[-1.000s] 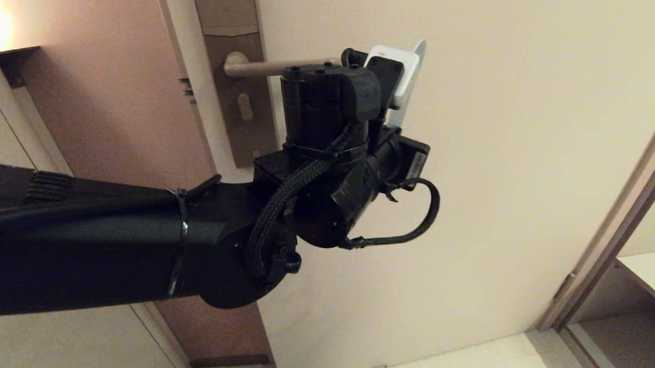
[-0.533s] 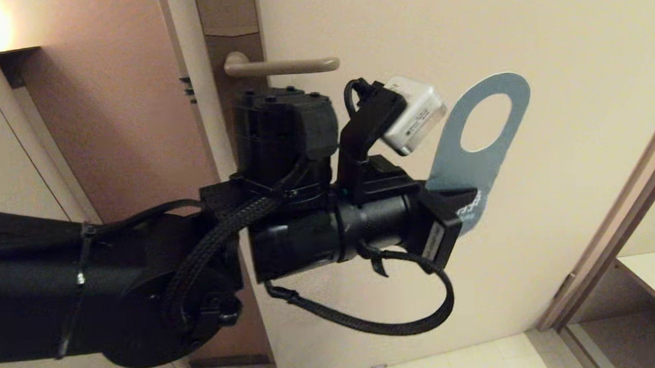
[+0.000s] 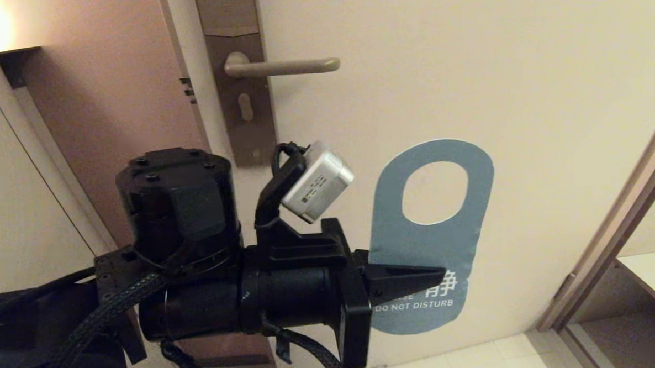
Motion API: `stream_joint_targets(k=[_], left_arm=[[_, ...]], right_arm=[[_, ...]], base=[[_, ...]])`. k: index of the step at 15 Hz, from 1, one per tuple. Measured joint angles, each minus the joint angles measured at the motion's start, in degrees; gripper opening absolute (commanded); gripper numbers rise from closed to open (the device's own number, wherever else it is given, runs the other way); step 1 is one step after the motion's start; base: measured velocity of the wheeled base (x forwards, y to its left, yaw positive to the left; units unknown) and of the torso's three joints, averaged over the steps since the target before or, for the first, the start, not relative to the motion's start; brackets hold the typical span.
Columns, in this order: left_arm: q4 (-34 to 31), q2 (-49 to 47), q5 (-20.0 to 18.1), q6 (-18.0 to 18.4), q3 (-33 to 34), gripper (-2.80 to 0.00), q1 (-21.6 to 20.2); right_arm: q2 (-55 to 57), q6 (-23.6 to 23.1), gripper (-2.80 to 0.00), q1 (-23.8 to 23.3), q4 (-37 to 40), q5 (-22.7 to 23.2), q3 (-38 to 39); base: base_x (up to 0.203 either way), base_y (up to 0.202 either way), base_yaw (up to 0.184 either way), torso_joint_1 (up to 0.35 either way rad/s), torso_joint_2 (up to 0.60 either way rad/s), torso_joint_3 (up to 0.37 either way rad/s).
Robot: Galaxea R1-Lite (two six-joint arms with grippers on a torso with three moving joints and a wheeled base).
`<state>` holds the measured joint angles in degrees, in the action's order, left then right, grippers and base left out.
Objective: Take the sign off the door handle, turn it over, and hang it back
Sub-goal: Hand it to the other hand
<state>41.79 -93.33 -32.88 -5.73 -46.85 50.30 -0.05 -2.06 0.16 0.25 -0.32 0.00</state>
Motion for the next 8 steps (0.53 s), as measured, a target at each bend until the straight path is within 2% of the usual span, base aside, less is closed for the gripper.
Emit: stream_joint_targets(k=[4,8], left_arm=[[2.2,0.7,-2.5,-0.3,1.5,-2.80,-4.2],[3.3,0.9,-3.1,-0.3,1.5,-2.80,-5.2]], right_arm=[[0.0,-1.0,-2.80,0.0,0.2,0.6,-0.1],[0.0,-1.4,-2.80,0.0,1.6,1.2,-1.5]], base=[[0.000,0.000,0.000,0.000,0.00,0.000],[0.000,0.000,0.000,0.000,0.00,0.000]])
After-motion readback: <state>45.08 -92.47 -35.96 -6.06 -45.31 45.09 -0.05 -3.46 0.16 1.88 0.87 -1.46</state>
